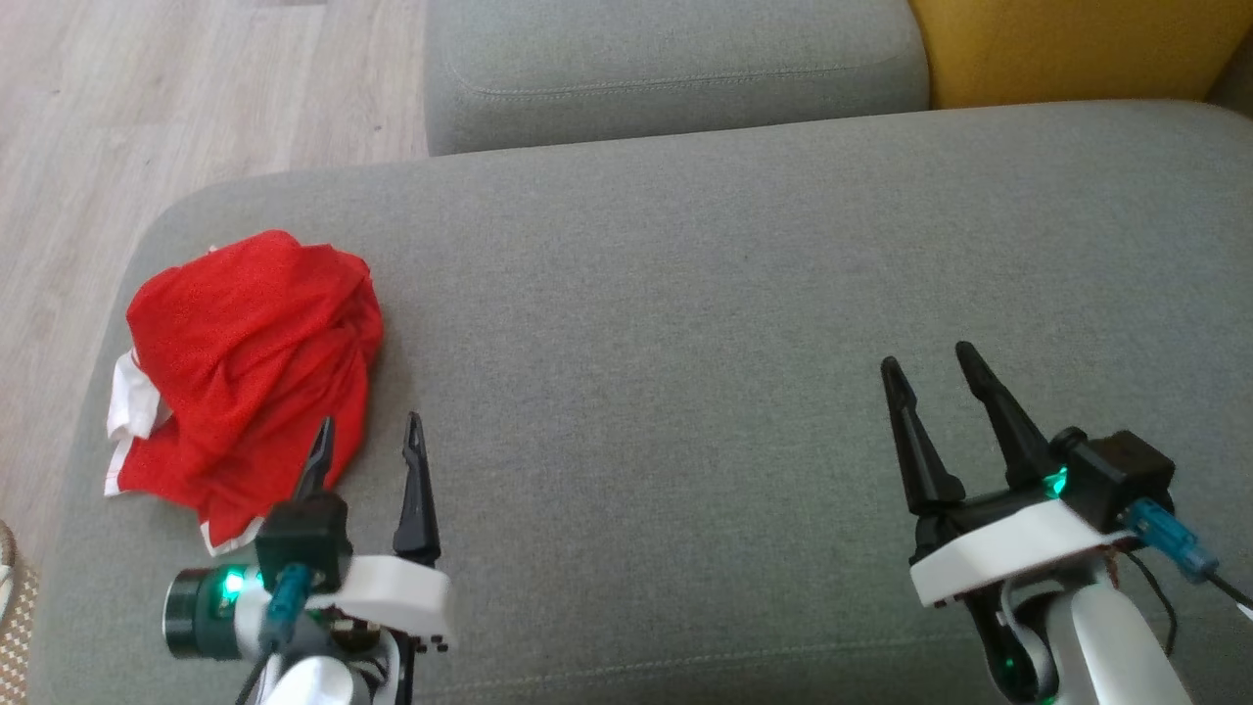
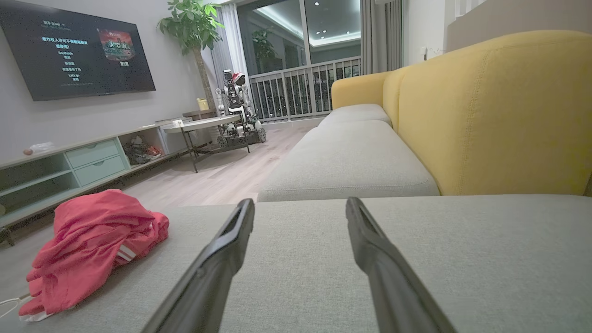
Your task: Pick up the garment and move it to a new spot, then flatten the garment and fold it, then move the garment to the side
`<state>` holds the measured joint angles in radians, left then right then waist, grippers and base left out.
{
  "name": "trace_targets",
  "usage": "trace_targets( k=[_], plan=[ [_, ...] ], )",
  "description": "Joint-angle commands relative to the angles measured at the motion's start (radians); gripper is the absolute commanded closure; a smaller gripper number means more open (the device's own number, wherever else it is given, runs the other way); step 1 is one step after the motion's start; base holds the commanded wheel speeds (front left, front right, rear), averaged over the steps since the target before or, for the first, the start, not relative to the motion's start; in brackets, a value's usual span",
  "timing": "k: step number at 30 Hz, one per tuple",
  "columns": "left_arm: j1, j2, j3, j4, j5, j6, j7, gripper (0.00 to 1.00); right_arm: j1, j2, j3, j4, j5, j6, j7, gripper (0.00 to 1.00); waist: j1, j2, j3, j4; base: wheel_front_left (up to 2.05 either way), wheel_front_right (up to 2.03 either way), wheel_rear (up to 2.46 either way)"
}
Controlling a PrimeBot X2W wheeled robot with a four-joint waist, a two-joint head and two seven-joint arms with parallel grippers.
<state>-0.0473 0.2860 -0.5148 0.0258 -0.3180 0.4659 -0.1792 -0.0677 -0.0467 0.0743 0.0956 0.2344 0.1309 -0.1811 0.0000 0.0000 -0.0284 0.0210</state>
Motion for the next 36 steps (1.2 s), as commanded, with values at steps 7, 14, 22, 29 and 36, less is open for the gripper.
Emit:
trace_targets(
  k=[7, 14, 22, 29, 36],
  plan=[
    [-0.071, 0.038, -0.01, -0.021, 0.086, 0.034, -0.035, 0.0, -0.024, -0.003, 0.004, -0.034, -0.093, 0.0, -0.032, 0.0, 0.0, 0.0, -0.001, 0.002, 0.0, 0.0, 0.0],
    [-0.075, 0.043, -0.055, -0.04, 0.155, 0.031, -0.055, 0.0, -0.025, -0.003, 0.011, -0.036, -0.148, 0.0, -0.053, 0.0, 0.0, 0.0, -0.002, 0.003, 0.0, 0.0, 0.0],
    [-0.043, -0.012, -0.017, -0.051, 0.124, -0.04, -0.078, 0.0, -0.023, -0.004, -0.011, -0.008, -0.081, 0.0, -0.076, 0.0, 0.0, 0.0, -0.005, 0.011, 0.0, 0.0, 0.0],
    [-0.01, -0.068, 0.072, -0.016, 0.105, -0.122, -0.083, 0.0, -0.028, -0.004, -0.032, 0.017, -0.042, 0.0, -0.081, 0.0, 0.0, 0.0, -0.007, 0.014, 0.0, 0.0, 0.0],
    [0.01, -0.113, 0.153, 0.007, 0.152, -0.179, -0.083, 0.0, -0.033, -0.004, -0.028, 0.031, -0.045, 0.0, -0.081, 0.0, 0.0, 0.0, -0.01, 0.009, 0.0, 0.0, 0.0]
  ],
)
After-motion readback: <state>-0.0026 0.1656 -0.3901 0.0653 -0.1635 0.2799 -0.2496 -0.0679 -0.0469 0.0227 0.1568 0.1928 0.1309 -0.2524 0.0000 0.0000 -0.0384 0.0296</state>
